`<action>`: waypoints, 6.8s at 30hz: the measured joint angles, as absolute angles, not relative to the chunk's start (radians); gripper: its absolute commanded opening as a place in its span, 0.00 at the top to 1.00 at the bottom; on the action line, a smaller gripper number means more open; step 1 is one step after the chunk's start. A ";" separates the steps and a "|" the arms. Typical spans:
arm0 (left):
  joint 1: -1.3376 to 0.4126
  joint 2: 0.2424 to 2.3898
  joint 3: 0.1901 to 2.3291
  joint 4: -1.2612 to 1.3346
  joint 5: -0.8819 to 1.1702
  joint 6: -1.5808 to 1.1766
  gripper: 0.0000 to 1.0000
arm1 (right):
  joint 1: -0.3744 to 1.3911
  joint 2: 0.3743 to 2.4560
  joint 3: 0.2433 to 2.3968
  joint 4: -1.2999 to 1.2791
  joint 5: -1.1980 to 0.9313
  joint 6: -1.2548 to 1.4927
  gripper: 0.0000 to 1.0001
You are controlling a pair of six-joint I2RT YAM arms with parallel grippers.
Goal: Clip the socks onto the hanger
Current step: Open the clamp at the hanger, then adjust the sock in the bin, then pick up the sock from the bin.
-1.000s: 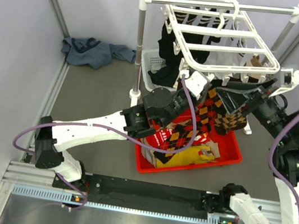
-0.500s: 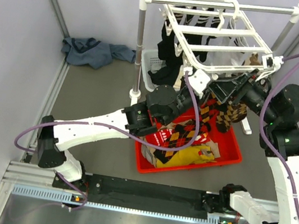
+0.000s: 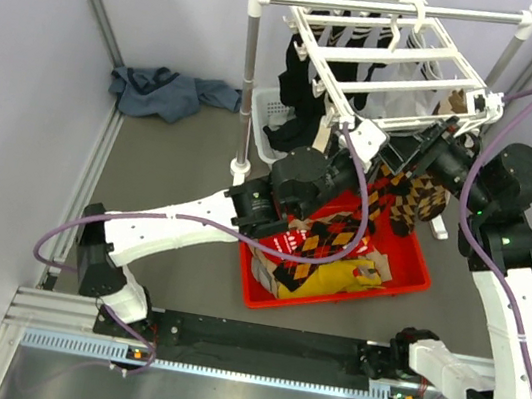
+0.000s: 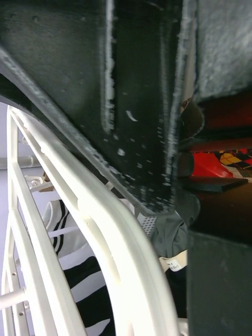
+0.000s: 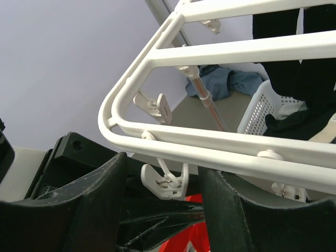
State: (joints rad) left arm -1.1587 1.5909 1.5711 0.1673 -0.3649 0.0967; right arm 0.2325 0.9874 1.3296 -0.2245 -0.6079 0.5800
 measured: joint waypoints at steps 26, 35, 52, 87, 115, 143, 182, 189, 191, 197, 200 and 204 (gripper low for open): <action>-1.165 1.540 1.449 0.113 -0.418 0.064 0.27 | 0.231 0.989 1.330 -0.308 -0.529 0.503 0.98; -1.166 1.351 1.214 0.114 -0.447 -0.004 0.11 | 0.231 0.988 1.330 -0.324 -0.485 0.516 0.99; -1.156 1.770 1.320 -0.115 -0.356 -0.242 0.23 | 0.231 0.982 1.276 -0.312 -0.438 0.470 0.97; -0.982 1.947 1.494 -0.374 -0.030 -0.313 0.64 | 0.231 0.945 1.230 -0.286 -0.361 0.384 0.97; -1.106 1.637 1.156 -0.572 -0.142 -0.559 0.40 | 0.231 0.939 1.222 -0.300 -0.356 0.384 0.97; -1.062 1.766 1.231 -0.725 0.063 -0.062 0.66 | 0.231 0.928 1.217 -0.302 -0.345 0.366 0.97; -0.812 1.945 1.452 -0.288 0.314 -0.519 0.82 | 0.231 0.901 1.185 -0.284 -0.316 0.341 0.98; -0.812 1.967 1.470 -0.228 0.268 -0.533 0.55 | 0.231 0.901 1.177 -0.277 -0.315 0.341 0.98; -0.812 1.967 1.470 -0.226 0.253 -0.532 0.51 | 0.231 0.901 1.177 -0.276 -0.315 0.341 0.98; -0.818 1.945 1.455 -0.236 0.191 -0.519 0.46 | 0.231 0.900 1.177 -0.276 -0.315 0.341 0.98; -0.833 1.912 1.454 -0.254 0.143 -0.491 0.47 | 0.231 0.900 1.177 -0.276 -0.315 0.341 0.98; -0.894 1.874 1.477 -0.302 0.046 -0.417 0.48 | 0.231 0.900 1.177 -0.276 -0.315 0.341 0.98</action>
State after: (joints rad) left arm -0.8936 1.8740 1.4765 -0.3023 0.0463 -0.4171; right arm 0.2310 0.9005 1.1774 -0.2764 -0.3149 0.3408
